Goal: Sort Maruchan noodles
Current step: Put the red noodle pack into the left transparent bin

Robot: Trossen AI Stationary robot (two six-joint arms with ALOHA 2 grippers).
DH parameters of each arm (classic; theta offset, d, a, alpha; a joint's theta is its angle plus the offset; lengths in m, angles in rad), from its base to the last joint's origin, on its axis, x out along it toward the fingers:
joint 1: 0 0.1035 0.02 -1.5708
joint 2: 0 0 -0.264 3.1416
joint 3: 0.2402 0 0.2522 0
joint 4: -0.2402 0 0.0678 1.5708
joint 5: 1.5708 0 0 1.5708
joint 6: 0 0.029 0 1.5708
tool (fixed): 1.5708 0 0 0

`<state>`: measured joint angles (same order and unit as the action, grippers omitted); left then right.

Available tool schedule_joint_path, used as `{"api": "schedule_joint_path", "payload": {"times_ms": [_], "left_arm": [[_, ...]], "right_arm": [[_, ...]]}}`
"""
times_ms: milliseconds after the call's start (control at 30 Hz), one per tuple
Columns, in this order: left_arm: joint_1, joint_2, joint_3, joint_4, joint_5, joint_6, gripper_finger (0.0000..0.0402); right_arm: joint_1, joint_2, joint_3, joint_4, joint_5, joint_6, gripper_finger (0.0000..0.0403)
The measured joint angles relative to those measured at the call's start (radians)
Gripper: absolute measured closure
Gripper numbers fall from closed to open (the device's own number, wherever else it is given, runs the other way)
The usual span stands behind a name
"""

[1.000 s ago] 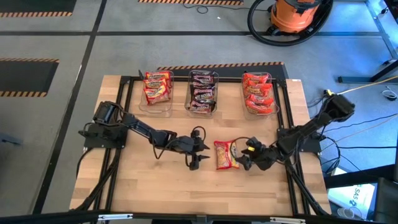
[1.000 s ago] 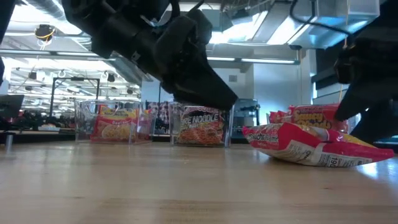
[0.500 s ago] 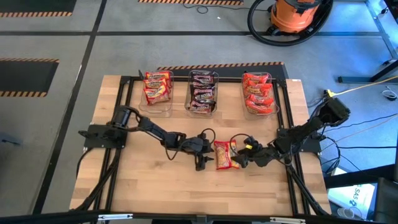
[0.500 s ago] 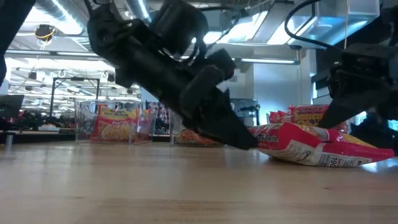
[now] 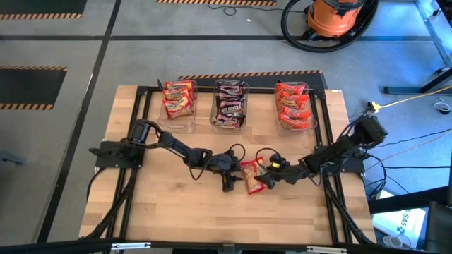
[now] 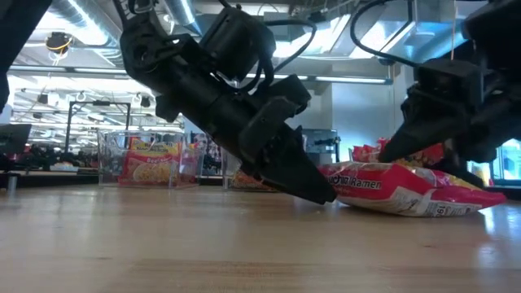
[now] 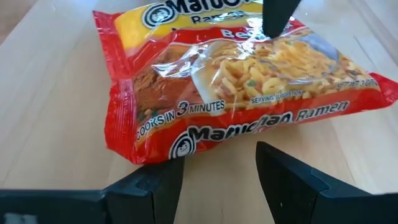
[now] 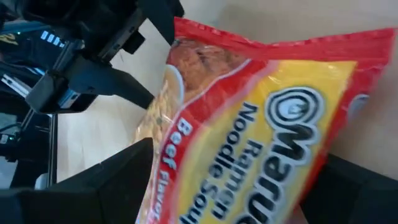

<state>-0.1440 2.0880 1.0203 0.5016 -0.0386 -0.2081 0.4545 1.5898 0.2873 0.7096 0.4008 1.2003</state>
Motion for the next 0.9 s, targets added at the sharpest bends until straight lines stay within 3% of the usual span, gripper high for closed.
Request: {"api": "schedule_joint_path", "payload": {"times_ms": [467, 733, 900], "left_arm": [[-0.001, 0.0, 0.0, -0.003, 0.005, 0.0, 0.0209], [-0.001, -0.004, 0.0, -0.019, 0.004, 0.009, 0.0209], [-0.005, -0.07, 0.0, -0.172, -0.001, 0.009, 0.0209]], "right_arm": [[0.0, 0.096, 0.141, 0.008, -0.02, -0.152, 0.0078], [0.002, 0.095, 0.142, -0.017, -0.032, -0.215, 0.019], [0.002, 0.089, 0.145, 0.001, -0.036, -0.313, 0.0262]]}}
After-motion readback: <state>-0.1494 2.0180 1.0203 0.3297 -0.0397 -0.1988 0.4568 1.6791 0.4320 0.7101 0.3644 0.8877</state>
